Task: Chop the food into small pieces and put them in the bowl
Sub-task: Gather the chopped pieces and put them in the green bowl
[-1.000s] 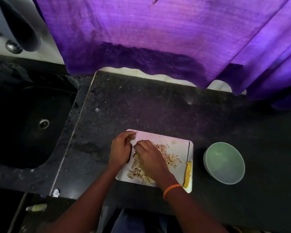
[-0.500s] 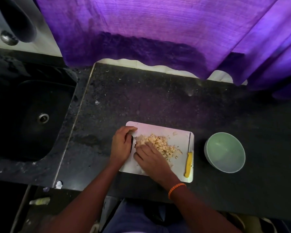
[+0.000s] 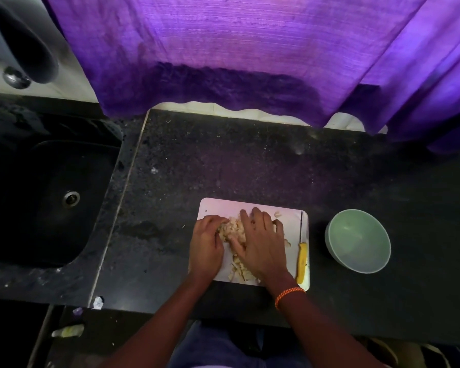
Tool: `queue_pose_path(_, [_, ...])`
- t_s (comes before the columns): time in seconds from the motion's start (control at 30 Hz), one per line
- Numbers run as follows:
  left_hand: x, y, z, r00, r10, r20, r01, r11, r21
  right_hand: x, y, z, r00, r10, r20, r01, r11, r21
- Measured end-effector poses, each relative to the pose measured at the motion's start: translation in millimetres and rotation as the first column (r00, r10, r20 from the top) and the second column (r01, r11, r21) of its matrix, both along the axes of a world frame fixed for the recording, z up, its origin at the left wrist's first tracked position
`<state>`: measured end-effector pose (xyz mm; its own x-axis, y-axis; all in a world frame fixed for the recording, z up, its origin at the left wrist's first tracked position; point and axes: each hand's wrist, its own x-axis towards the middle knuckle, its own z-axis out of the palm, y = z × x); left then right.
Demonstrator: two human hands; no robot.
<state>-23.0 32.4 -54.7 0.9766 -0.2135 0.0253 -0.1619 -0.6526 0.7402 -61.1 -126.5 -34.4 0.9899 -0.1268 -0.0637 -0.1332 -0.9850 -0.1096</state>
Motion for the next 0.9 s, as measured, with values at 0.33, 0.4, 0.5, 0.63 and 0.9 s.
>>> queue_pose_path(0.33, [-5.6, -10.7, 8.2, 0.998, 0.062, -0.003, -0.062, 0.998, 0.014, 7.3, 5.9, -14.9, 0.981, 0.195, 0.0, -0.195, 0.981, 0.015])
queue_pose_path(0.4, [-6.7, -14.1, 9.5, 0.999, 0.05, -0.002, -0.05, 0.998, 0.022, 6.2, 6.2, -19.0, 0.975, 0.224, -0.001, -0.224, 0.975, 0.0])
queue_pose_path(0.5, [-8.5, -20.3, 8.8, 1.0, 0.029, -0.005, -0.029, 0.999, 0.02, 3.1, 2.5, -25.3, 0.96, 0.279, 0.034, -0.278, 0.96, -0.014])
queue_pose_path(0.63, [-6.7, -24.4, 10.6, 0.999, 0.023, -0.049, -0.025, 0.999, -0.034, 4.7, -3.2, -22.9, 0.971, 0.212, 0.107, -0.22, 0.973, 0.075])
queue_pose_path(0.9, [6.0, -24.1, 24.0, 0.999, 0.038, 0.015, -0.038, 0.999, -0.018, 10.3, -15.5, 15.4, 0.905, -0.423, 0.045, 0.253, 0.619, 0.743])
